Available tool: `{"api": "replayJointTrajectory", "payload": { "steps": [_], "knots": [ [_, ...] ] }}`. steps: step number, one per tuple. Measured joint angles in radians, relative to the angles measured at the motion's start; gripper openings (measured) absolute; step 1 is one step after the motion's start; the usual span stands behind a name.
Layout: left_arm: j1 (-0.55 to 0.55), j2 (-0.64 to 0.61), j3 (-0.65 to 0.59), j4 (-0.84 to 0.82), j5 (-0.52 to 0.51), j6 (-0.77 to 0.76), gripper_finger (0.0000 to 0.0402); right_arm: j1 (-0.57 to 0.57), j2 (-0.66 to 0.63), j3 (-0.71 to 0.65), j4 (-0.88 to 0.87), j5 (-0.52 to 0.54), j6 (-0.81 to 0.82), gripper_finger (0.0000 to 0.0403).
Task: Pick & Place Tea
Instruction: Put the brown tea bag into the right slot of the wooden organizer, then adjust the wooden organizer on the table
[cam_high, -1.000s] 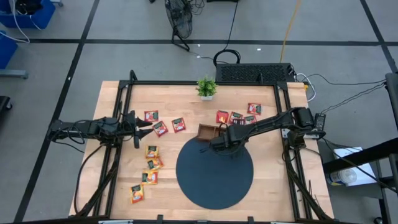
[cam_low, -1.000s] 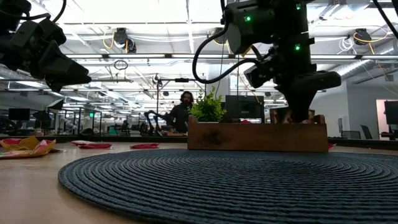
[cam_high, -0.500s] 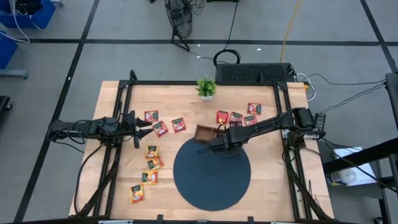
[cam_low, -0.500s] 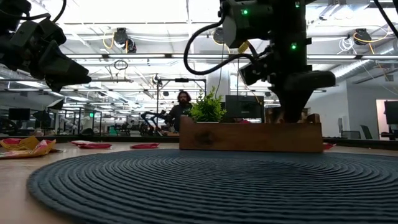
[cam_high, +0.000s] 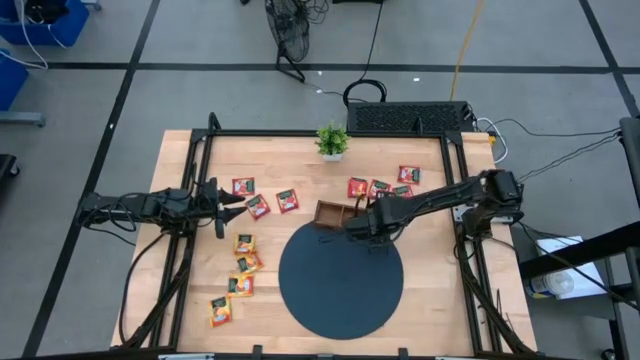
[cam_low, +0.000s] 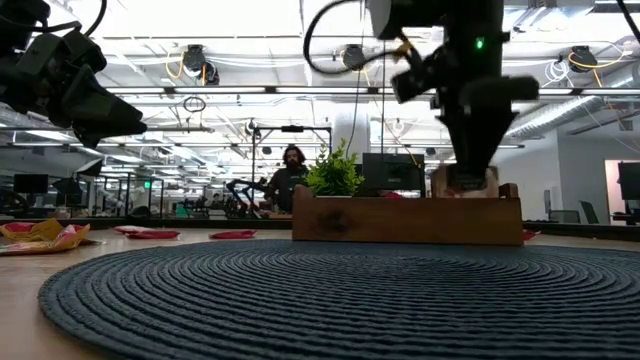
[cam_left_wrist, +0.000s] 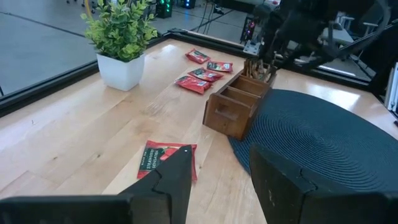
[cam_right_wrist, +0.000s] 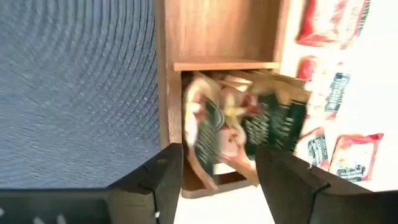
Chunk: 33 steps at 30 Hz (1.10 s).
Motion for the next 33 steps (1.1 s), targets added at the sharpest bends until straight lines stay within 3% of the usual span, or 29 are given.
{"api": "replayJointTrajectory", "payload": {
  "steps": [7,12,16,19,25,33],
  "knots": [
    [0.0,0.0,0.0,0.0,0.0,0.0,0.0161,0.0,-0.125,0.0,-0.001,0.037,0.064,0.0182],
    [0.0,0.0,0.0,0.0,0.0,0.0,0.0161,0.006,-0.232,-0.036,-0.008,0.234,0.152,0.0172],
    [0.0,0.0,0.0,0.0,0.0,0.0,0.0161,0.015,-0.352,-0.187,0.092,0.428,0.256,0.0167],
    [0.0,0.0,0.0,0.0,0.0,0.0,0.0161,0.014,-0.447,-0.363,0.29,0.498,0.279,0.0167],
    [0.0,0.0,0.0,0.0,0.0,0.0,0.0161,0.013,-0.596,-0.743,0.838,0.497,0.105,0.0162],
    [0.0,0.0,0.0,0.0,0.0,0.0,0.0161,0.013,-0.708,-1.088,1.505,0.501,-0.13,0.0157]
  ]
}}
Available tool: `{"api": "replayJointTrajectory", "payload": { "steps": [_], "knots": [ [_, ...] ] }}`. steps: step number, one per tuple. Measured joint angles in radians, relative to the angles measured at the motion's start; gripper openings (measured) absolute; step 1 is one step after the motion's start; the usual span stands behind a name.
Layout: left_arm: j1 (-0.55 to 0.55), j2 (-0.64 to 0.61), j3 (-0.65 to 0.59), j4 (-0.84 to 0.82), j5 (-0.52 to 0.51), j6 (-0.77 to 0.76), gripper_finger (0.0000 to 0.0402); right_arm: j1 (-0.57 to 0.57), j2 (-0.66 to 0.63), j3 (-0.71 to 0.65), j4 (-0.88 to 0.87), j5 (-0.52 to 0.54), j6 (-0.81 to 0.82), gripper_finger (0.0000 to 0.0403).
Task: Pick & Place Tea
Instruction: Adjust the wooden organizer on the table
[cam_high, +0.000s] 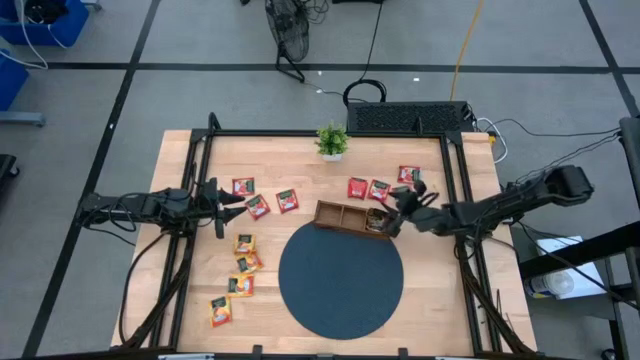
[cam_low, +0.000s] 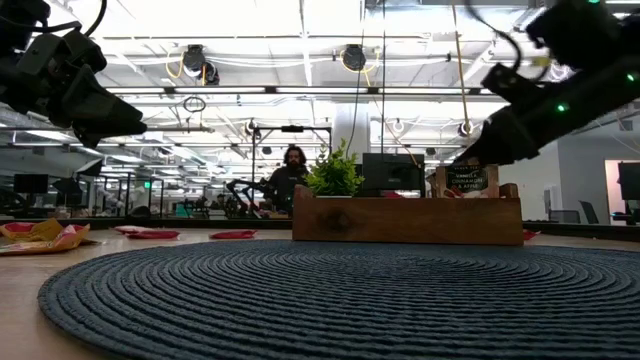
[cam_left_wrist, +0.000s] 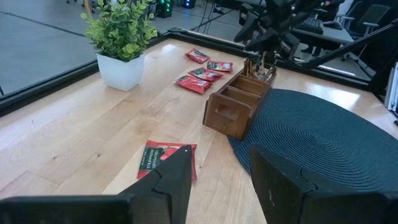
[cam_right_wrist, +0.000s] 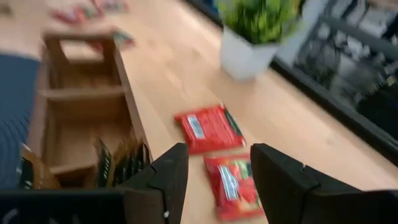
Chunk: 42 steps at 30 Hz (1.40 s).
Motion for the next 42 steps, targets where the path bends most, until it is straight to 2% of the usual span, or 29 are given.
{"api": "replayJointTrajectory", "payload": {
  "steps": [2,5,8,10,13,16,18,23,26,28,32,37,40,42],
  "knots": [
    [0.0,0.0,0.0,0.0,0.0,0.0,0.0161,-0.003,-0.012,-0.071,0.176,0.013,-0.073,0.0157],
    [0.0,0.0,0.0,0.0,0.0,0.0,0.0161,-0.017,-0.022,-0.152,0.37,0.107,-0.185,0.0157],
    [0.0,0.0,0.0,0.0,0.0,0.0,0.0161,-0.049,-0.022,-0.206,0.486,0.253,-0.256,0.0157],
    [0.0,0.0,0.0,0.0,0.0,0.0,0.0161,-0.086,-0.022,-0.222,0.532,0.285,-0.273,0.0157],
    [0.0,0.0,0.0,0.0,0.0,0.0,0.0161,-0.146,-0.021,-0.229,0.535,0.164,-0.265,0.0157],
    [0.0,0.0,0.0,0.0,0.0,0.0,0.0161,-0.216,-0.019,-0.228,0.539,-0.074,-0.245,0.0157],
    [0.0,0.0,0.0,0.0,0.0,0.0,0.0161,-0.27,-0.017,-0.216,0.52,-0.188,-0.231,0.0157],
    [0.0,0.0,0.0,0.0,0.0,0.0,0.0161,-0.409,-0.009,-0.142,0.28,-0.222,-0.131,0.0157],
    [0.0,0.0,0.0,0.0,0.0,0.0,0.0161,-0.482,-0.004,-0.131,0.142,-0.332,-0.031,0.0157],
    [0.0,0.0,0.0,0.0,0.0,0.0,0.0161,-0.508,0.004,-0.131,0.154,-0.431,0.018,0.0157],
    [0.0,0.0,0.0,0.001,0.0,0.0,0.0161,-0.52,0.032,-0.136,0.19,-0.503,0.068,0.0157],
    [0.0,0.0,0.0,0.0,0.0,0.0,0.0161,-0.519,0.096,-0.136,0.314,-0.688,0.073,0.0157],
    [0.0,0.0,0.0,0.0,0.0,0.0,0.0161,-0.519,0.164,-0.12,0.35,-0.711,0.091,0.0157],
    [0.0,0.0,0.0,0.0,0.0,0.0,0.0161,-0.523,0.213,-0.09,0.354,-0.672,0.082,0.0157]
  ]
}}
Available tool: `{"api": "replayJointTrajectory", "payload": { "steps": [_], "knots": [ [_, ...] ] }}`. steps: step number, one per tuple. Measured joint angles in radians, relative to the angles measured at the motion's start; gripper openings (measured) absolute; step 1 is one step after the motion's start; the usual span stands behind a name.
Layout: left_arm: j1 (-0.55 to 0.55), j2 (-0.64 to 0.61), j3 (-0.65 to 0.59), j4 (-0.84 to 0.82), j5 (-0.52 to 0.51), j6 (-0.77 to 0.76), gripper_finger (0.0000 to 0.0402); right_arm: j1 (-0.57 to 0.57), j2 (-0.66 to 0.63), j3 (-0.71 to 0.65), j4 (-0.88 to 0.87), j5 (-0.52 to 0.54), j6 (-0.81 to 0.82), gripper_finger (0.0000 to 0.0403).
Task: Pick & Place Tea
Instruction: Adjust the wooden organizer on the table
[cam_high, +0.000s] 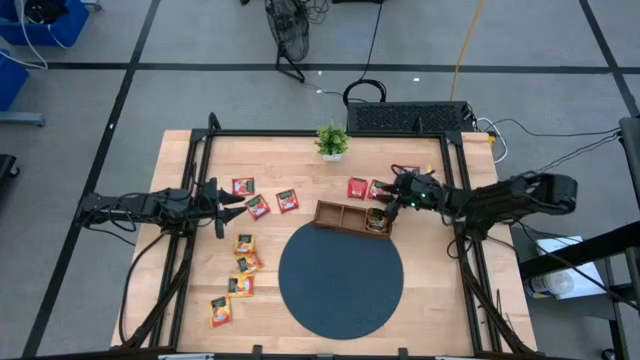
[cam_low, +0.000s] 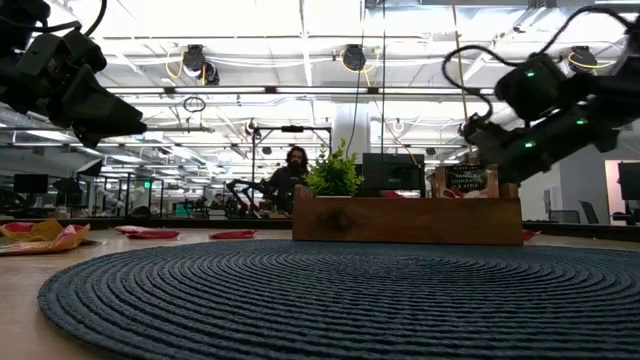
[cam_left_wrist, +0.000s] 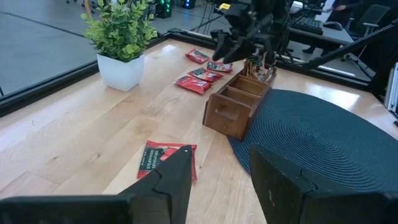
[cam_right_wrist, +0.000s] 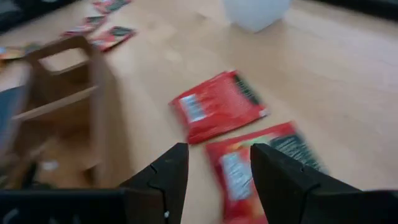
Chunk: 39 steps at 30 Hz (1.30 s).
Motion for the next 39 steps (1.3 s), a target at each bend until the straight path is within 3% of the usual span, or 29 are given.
{"api": "replayJointTrajectory", "payload": {
  "steps": [5,13,18,24,30,39],
  "knots": [
    [0.0,0.0,0.0,0.0,0.0,0.0,0.0161,-0.031,0.084,0.17,-0.1,-0.03,-0.153,0.0142],
    [0.0,0.0,0.0,0.0,0.0,0.0,0.0161,-0.016,0.199,0.609,-0.526,-0.091,-0.352,0.007],
    [0.0,0.0,0.0,0.0,0.0,0.0,0.0161,0.022,0.389,0.861,-0.8,-0.118,-0.505,0.0011],
    [0.0,0.0,0.0,0.0,0.0,0.0,0.0161,0.011,0.617,1.117,-1.128,-0.093,-0.565,0.0001],
    [0.0,0.0,0.0,0.0,0.0,0.0,0.0161,0.037,0.689,1.225,-1.32,-0.103,-0.564,0.0001],
    [0.0,0.0,0.0,0.0,0.0,0.0,0.0161,0.118,0.677,1.258,-1.434,-0.27,-0.537,0.0]
  ]
}}
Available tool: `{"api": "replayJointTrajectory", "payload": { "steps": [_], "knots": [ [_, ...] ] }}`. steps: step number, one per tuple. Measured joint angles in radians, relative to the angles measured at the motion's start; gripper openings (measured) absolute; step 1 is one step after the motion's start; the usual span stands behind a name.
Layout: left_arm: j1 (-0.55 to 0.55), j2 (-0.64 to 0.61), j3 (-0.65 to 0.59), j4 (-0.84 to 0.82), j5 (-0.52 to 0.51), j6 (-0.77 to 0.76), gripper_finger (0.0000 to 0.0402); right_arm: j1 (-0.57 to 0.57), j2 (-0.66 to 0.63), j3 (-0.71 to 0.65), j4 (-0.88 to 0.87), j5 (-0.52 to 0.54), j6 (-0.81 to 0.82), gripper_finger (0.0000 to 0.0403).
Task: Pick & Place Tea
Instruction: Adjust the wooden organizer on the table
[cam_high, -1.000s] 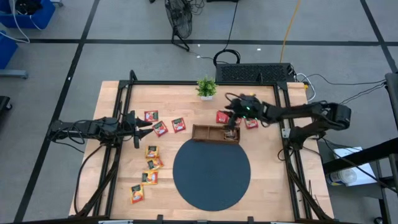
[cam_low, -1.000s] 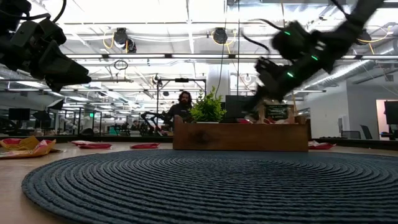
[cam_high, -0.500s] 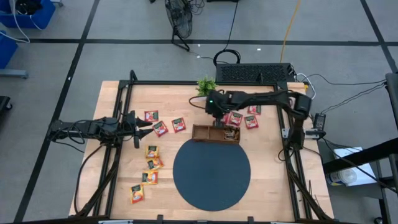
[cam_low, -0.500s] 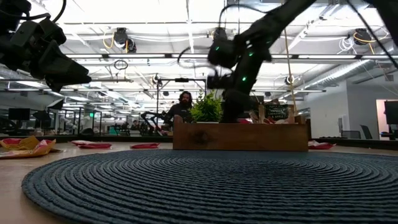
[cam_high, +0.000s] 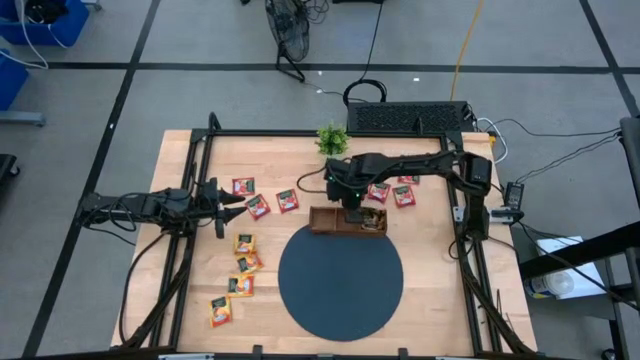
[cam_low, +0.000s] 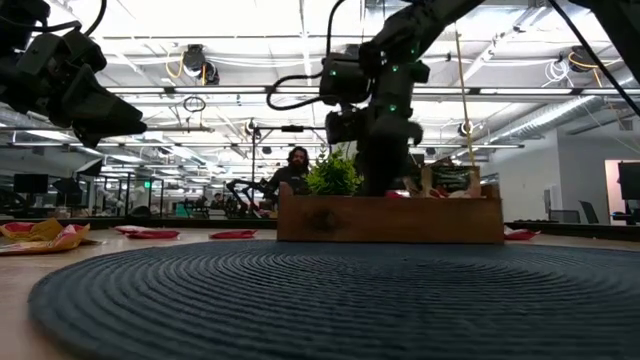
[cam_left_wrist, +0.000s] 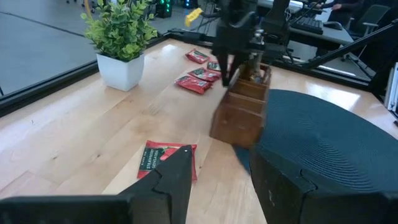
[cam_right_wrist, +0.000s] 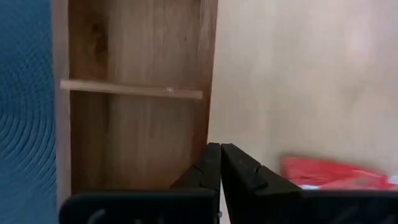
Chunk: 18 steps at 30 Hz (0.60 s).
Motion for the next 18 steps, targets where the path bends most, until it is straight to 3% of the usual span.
{"api": "replayJointTrajectory", "payload": {
  "steps": [6,12,15,18],
  "knots": [
    [0.0,0.0,0.0,0.0,0.0,0.0,0.0161,0.046,-0.008,0.0,-0.003,-0.003,-0.001,0.0],
    [0.0,0.0,0.0,0.0,0.0,0.0,0.0161,0.042,-0.039,0.0,-0.006,0.267,0.028,0.0],
    [0.0,0.0,0.0,0.0,0.0,0.0,0.0161,0.028,-0.041,0.0,-0.023,0.239,0.053,0.0],
    [0.0,0.0,0.0,0.0,0.0,0.0,0.0161,0.031,-0.041,0.0,-0.02,0.142,0.054,0.0]
  ]
}}
